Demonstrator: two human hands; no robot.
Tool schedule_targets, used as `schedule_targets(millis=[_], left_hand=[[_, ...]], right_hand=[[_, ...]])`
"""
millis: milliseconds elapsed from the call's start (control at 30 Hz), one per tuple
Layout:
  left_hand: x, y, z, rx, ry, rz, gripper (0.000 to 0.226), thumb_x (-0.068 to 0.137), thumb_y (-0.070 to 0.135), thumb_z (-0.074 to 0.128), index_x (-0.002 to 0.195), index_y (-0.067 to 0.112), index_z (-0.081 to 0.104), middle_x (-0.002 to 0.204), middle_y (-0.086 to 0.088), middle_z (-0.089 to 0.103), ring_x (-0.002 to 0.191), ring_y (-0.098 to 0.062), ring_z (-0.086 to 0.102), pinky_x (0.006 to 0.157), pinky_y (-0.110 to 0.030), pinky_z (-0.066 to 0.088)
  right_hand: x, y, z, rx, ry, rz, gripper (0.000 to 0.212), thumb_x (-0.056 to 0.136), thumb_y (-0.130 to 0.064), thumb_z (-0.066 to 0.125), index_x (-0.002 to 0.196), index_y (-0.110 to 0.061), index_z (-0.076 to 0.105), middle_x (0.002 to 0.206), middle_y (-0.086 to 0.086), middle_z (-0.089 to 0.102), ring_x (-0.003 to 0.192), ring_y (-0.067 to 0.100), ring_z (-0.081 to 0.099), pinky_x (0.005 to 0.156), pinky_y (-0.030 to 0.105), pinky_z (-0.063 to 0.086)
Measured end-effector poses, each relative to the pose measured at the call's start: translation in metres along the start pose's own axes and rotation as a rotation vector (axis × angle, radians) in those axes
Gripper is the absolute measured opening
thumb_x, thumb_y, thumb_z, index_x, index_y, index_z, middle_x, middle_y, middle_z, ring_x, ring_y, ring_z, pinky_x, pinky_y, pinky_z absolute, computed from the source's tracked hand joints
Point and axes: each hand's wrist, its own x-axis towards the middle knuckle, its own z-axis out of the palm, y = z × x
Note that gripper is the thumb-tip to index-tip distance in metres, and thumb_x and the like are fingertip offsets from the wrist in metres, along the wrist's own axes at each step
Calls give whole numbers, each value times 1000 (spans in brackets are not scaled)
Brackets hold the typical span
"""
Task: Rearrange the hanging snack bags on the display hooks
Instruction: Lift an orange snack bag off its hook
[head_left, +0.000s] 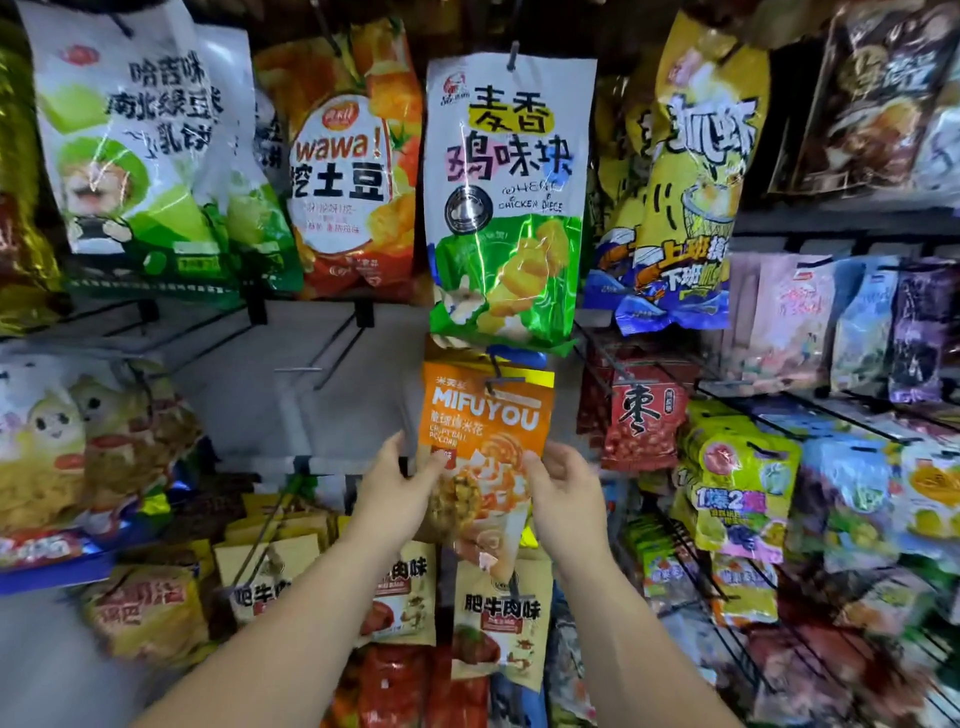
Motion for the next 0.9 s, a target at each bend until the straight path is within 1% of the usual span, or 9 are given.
schedule_targets(millis=[133, 267, 333, 433, 567, 633, 700, 767, 900], left_hand=[[17, -6, 6, -148, -34, -46, 54, 105, 41, 56, 154, 23, 40, 133, 3, 59, 116, -16, 54, 102, -37, 45], [21, -11, 11, -168, 76, -60, 26, 105, 37, 57, 125, 19, 57, 104, 10, 65, 107, -21, 64, 89, -37, 49], [19, -10, 11, -197, 109, -54, 20, 105, 37, 57, 106, 17, 60, 98, 3, 71, 102, -24, 69, 84, -40, 53], [7, 0, 6, -215, 118, -36, 28, 106, 36, 56, 93, 12, 59, 92, -3, 75, 92, -21, 70, 73, -37, 51], [-17, 14, -4, -291, 107, -14, 28, 107, 31, 54, 91, 8, 60, 86, -7, 76, 87, -25, 74, 70, -37, 56], [-30, 23, -6, -362, 89, -23, 26, 108, 24, 53, 94, 3, 59, 75, -4, 74, 71, -12, 75, 57, -24, 56], [-43, 28, -8, -392, 51, -19, 24, 109, 19, 51, 99, -1, 59, 69, -1, 74, 58, -4, 71, 47, -14, 49], [-52, 27, -11, -397, 0, 0, 25, 110, 19, 49, 104, -3, 60, 73, 3, 77, 62, -3, 72, 49, -13, 50], [-62, 20, -18, -376, 21, -30, 21, 110, 15, 48, 101, 0, 60, 78, 0, 78, 68, -10, 74, 60, -23, 57]], right_hand=[[4, 4, 4, -18, 41, 7, 30, 104, -35, 60, 129, -18, 61, 98, -21, 60, 90, -6, 58, 74, 20, 47], [6, 3, 6, -43, 55, -5, 18, 105, -33, 59, 96, -18, 60, 86, 2, 66, 81, 18, 64, 75, 40, 51], [6, 2, 7, -27, 67, -31, 31, 105, -32, 59, 82, -11, 53, 69, 4, 51, 62, 15, 49, 61, 37, 38], [6, 1, 8, 7, 73, -52, 44, 105, -29, 59, 73, -14, 33, 64, -5, 27, 53, 9, 25, 60, 34, 22], [-1, -2, 3, 108, 38, -65, 36, 105, -30, 58, 90, 1, 51, 74, 13, 45, 66, 18, 42, 62, 36, 34], [-6, -1, 0, 155, 16, -59, 28, 105, -27, 58, 94, -1, 58, 82, 23, 54, 69, 18, 49, 62, 32, 39], [-12, -2, -6, 194, -3, -56, 25, 105, -26, 58, 94, -3, 60, 80, 19, 57, 68, 15, 52, 58, 23, 40], [-18, -3, -12, 207, -17, -54, 24, 105, -25, 58, 92, -6, 61, 73, 3, 61, 61, 8, 56, 53, 13, 40], [-34, -3, -16, 227, -65, -35, 18, 104, -30, 59, 95, -17, 68, 89, -4, 76, 80, 12, 72, 69, 27, 56]])
